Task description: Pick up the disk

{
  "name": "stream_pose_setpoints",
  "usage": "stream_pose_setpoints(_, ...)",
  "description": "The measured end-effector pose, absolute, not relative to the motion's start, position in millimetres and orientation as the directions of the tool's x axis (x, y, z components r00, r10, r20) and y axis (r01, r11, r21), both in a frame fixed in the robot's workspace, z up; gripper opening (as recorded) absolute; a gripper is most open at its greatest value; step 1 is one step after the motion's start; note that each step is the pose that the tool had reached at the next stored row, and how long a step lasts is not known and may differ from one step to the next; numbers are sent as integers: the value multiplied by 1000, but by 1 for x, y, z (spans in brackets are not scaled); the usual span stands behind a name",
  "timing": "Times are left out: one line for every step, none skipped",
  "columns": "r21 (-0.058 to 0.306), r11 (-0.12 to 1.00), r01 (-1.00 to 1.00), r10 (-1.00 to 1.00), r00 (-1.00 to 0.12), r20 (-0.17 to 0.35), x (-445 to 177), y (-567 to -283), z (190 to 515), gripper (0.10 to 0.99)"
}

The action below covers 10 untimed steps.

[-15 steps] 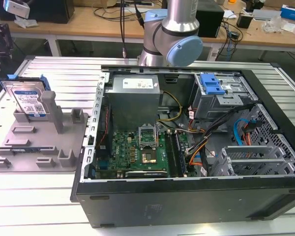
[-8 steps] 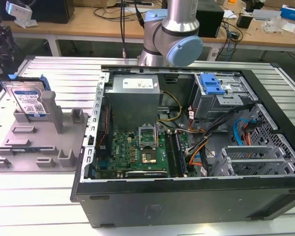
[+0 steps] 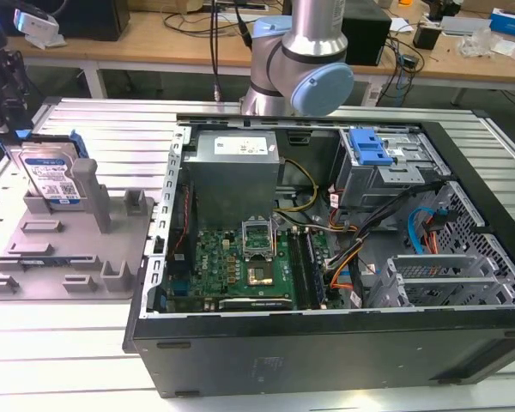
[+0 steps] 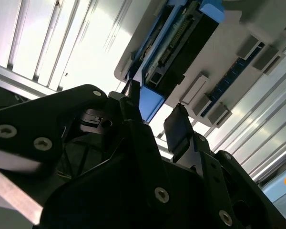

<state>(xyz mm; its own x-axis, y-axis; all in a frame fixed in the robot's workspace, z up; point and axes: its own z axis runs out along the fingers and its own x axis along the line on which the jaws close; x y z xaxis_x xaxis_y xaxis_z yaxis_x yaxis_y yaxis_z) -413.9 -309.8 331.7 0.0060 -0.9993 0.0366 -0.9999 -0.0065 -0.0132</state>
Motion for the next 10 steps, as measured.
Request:
stream_pose_setpoints(-13,-7,-1000,-999,6,37,-414,-309,331,482)
stream_pose_setpoints(-13,-7,-1000,-999,7,37,-414,-308,330,482)
stream_pose_setpoints(-13,-8,-1000,-999,8,37,-414,-308,329,482)
stream_pose_setpoints(-13,-9,-1000,-999,8,37,-414,-308,329,482)
stream_pose_setpoints(-13,-10,-1000,-999,10,37,-414,-308,328,482)
stream_pose_setpoints(-13,-11,-1000,-999,11,37,-414,-308,327,482)
stream_pose_setpoints(-13,-12,-1000,-999,12,37,-414,-308,327,482)
stream_pose_setpoints(-13,-13,-1000,-999,12,37,-414,-308,327,482)
stream_pose_setpoints(-13,-13,-1000,-999,12,37,-414,-308,327,482)
stream_pose_setpoints(-13,-13,-1000,-999,12,37,-414,-308,327,482)
